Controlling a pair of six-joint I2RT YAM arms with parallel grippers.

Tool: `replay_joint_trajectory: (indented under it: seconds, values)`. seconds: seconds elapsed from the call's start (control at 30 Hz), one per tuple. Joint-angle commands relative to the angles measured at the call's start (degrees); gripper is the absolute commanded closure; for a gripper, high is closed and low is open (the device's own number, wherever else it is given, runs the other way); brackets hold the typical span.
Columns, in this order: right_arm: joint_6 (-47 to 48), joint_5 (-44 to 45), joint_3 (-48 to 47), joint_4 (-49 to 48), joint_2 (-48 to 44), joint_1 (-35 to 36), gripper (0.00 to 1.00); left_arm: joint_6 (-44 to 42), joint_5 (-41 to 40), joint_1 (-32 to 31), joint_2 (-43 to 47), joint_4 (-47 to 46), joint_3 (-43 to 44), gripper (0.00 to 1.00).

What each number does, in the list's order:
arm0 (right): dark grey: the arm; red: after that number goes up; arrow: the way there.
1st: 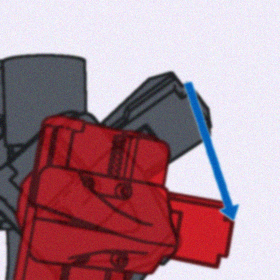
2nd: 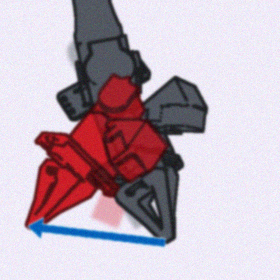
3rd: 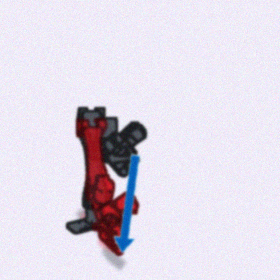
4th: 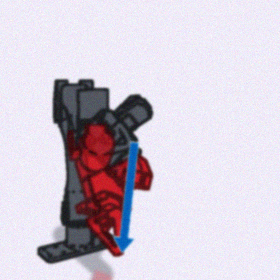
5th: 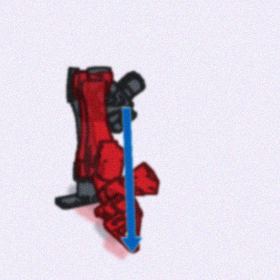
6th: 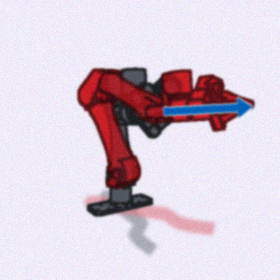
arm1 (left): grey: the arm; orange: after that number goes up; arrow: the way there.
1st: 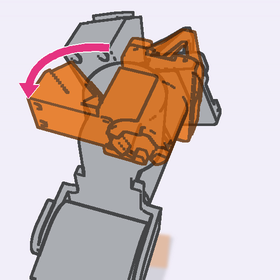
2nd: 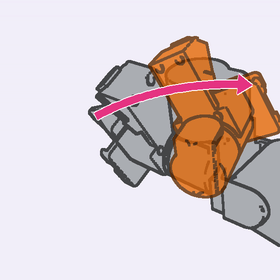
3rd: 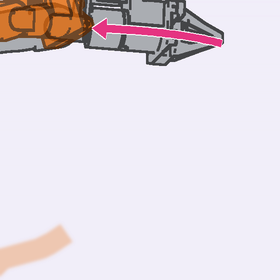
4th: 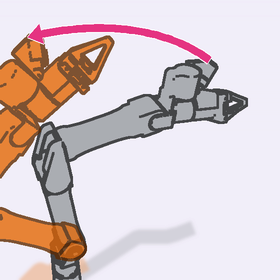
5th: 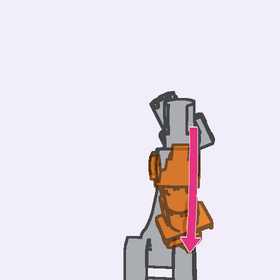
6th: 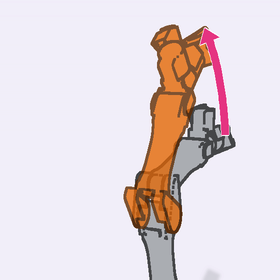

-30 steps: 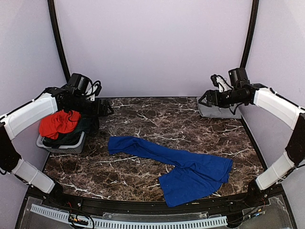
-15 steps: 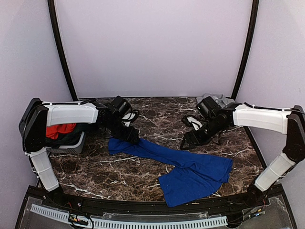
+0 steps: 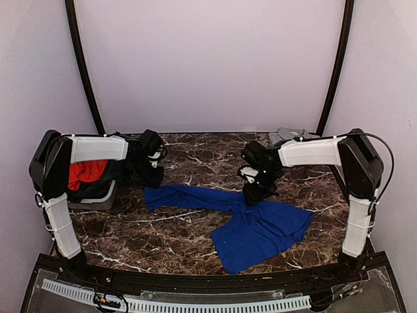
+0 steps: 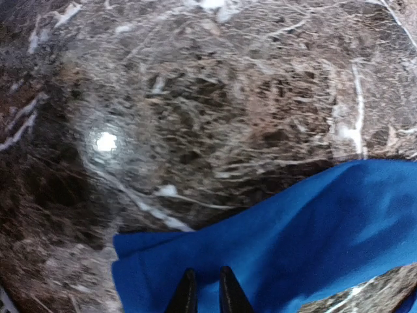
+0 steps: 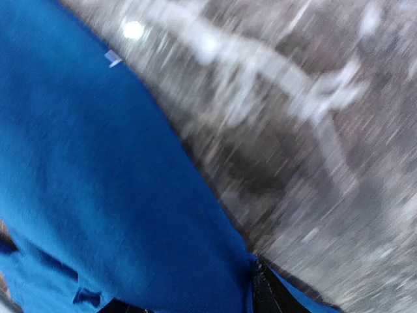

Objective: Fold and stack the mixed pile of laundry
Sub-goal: Move the crumpled T-shirt to the center of the board, then pick up the crumpled T-shirt from the center of the board.

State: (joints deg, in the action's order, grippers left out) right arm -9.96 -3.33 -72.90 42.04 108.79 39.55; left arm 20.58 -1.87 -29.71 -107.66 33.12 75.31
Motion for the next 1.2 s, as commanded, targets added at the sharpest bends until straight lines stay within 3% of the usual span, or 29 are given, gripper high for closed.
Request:
replay_joint_trajectory:
  seconds: [0.0, 0.1, 0.17, 0.3, 0.4, 0.53, 0.83, 1.17]
  values:
    - [2.91, 13.29, -13.88, 1.52, 7.76, -3.62, 0.49, 0.53, -1.75, 3.4, 2.81, 2.37, -0.86, 0.89]
    - [4.35, 19.61, -25.46, 5.91, 10.31, -5.46, 0.4, 0.62, -2.72, 4.48, 2.84, 2.84, -0.29, 0.88]
    - [5.97, 18.71, -27.43, 6.86, 8.0, -5.91, 0.36, 0.91, -2.9, 5.06, 3.66, 2.99, 0.09, 0.77]
    - [9.0, 6.57, -17.61, 3.3, -4.22, -4.12, 0.32, 0.33, -2.67, 5.19, 8.46, 1.88, -1.17, 0.55]
    - [7.37, -2.67, -8.0, 0.71, -11.67, -0.08, 0.32, -1.45, 0.66, 5.13, 11.14, 0.58, -2.59, 0.49]
    - [3.0, -5.87, -1.59, 0.48, -12.61, 7.31, 0.3, -2.39, 6.12, 4.96, 14.04, -0.49, -3.95, 0.42]
    - [-0.9, 0.32, 1.05, 1.31, -3.18, 16.08, 0.13, -3.15, 10.97, 3.33, 17.73, -0.48, -6.49, 0.38]
    - [-4.55, 0.88, 5.23, 3.43, -1.6, 22.14, 0.26, -2.07, 11.23, 0.85, 19.73, 0.29, -11.08, 0.42]
